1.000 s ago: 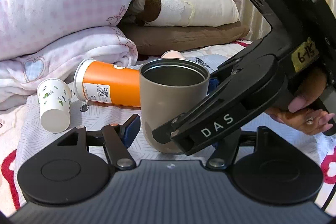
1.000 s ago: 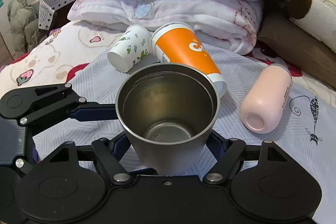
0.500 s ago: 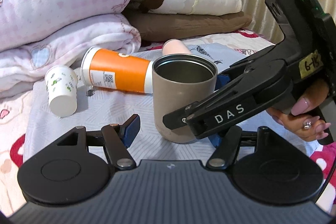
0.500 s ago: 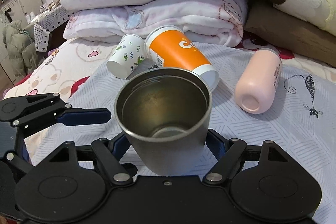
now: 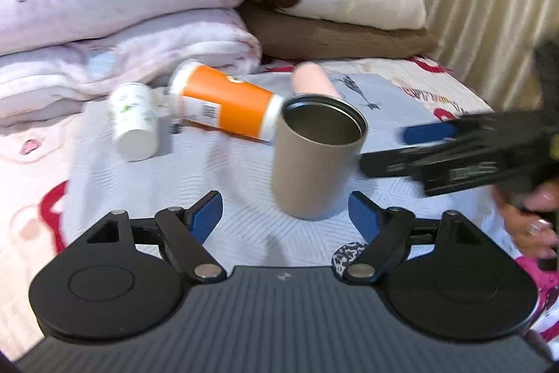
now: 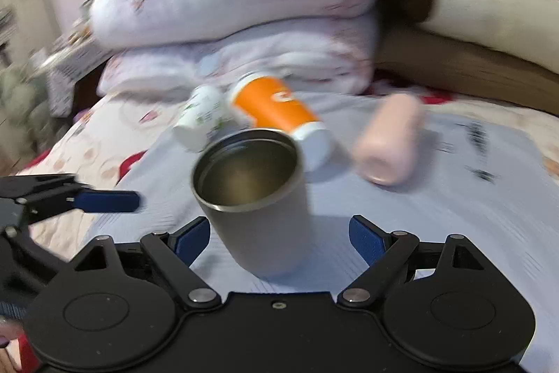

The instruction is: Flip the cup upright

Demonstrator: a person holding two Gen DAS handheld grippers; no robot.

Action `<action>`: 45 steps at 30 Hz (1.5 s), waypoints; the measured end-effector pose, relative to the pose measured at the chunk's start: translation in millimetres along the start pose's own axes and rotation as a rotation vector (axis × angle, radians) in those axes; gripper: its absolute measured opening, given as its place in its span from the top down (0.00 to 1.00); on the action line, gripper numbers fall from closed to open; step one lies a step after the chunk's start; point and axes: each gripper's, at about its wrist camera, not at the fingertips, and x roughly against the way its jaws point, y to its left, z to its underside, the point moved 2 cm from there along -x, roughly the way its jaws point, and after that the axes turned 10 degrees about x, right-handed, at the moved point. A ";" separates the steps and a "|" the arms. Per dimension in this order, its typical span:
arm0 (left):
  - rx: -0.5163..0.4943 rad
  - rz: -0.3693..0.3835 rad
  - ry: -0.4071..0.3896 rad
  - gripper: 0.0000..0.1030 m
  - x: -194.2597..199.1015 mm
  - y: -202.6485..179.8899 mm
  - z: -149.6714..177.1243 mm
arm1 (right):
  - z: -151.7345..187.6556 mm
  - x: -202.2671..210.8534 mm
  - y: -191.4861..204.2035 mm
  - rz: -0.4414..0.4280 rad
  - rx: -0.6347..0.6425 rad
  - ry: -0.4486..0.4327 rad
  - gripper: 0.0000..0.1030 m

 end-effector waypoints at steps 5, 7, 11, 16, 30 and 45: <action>0.029 -0.080 -0.056 0.18 56.7 -8.6 -17.5 | 4.6 71.2 12.6 0.043 -0.027 -0.105 0.13; 0.031 -0.083 -0.075 0.16 79.5 -15.6 -23.3 | 0.6 98.6 21.4 0.062 0.004 -0.147 0.13; 0.028 -0.073 -0.095 0.15 118.3 -29.6 -28.1 | -5.6 142.9 34.5 0.082 0.022 -0.212 0.13; 0.046 -0.134 -0.074 0.10 150.9 -41.5 -36.4 | -19.0 172.6 44.7 0.070 -0.001 -0.215 0.13; 0.083 -0.256 -0.012 0.00 188.1 -59.7 -36.0 | -25.8 215.3 71.9 0.130 0.004 -0.170 0.12; 0.140 -0.379 0.047 0.00 185.9 -41.7 -18.2 | -12.3 213.5 87.6 0.218 0.002 -0.059 0.08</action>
